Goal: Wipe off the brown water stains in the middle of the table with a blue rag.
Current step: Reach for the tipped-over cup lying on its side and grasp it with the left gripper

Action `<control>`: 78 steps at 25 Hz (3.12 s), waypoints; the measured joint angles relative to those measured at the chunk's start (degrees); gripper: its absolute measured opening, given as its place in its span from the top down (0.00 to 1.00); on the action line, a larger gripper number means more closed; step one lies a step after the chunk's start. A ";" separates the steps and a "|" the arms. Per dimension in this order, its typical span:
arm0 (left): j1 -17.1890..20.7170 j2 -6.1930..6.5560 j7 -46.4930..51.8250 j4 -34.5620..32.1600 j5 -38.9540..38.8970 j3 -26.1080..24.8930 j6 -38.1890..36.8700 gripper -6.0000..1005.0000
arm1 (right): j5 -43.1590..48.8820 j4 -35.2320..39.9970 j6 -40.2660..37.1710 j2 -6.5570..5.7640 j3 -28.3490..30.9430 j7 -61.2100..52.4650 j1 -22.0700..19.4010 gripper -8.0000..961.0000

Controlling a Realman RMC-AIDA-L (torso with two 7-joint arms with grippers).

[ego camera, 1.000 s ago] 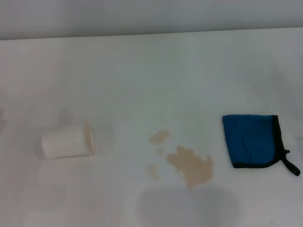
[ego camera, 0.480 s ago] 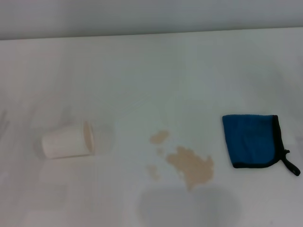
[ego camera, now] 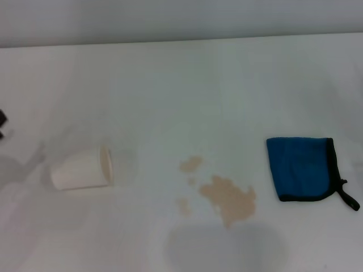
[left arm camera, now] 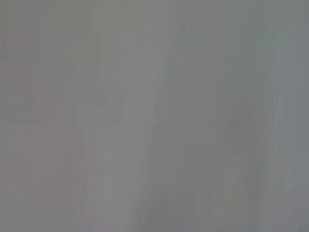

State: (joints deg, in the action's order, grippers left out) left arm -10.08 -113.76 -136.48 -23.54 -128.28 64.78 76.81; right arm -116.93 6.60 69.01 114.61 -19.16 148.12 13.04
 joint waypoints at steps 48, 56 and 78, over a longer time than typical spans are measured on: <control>-21.74 -1.49 54.31 -50.74 87.57 -5.70 23.02 0.14 | 0.48 -0.70 -0.70 0.09 -0.70 0.68 0.50 0.10; -20.91 -4.77 52.23 -53.30 94.48 -4.57 19.69 0.14 | 0.54 -0.53 -0.62 0.09 -0.79 0.68 0.38 0.10; -18.40 -5.16 48.53 -44.46 89.95 6.86 2.60 0.17 | 0.66 0.08 -0.40 0.09 -0.96 0.68 0.40 0.10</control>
State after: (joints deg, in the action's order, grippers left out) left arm -28.47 -118.92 -87.95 -68.00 -38.32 71.64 79.41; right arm -116.27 6.68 68.62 114.70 -20.13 148.80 13.45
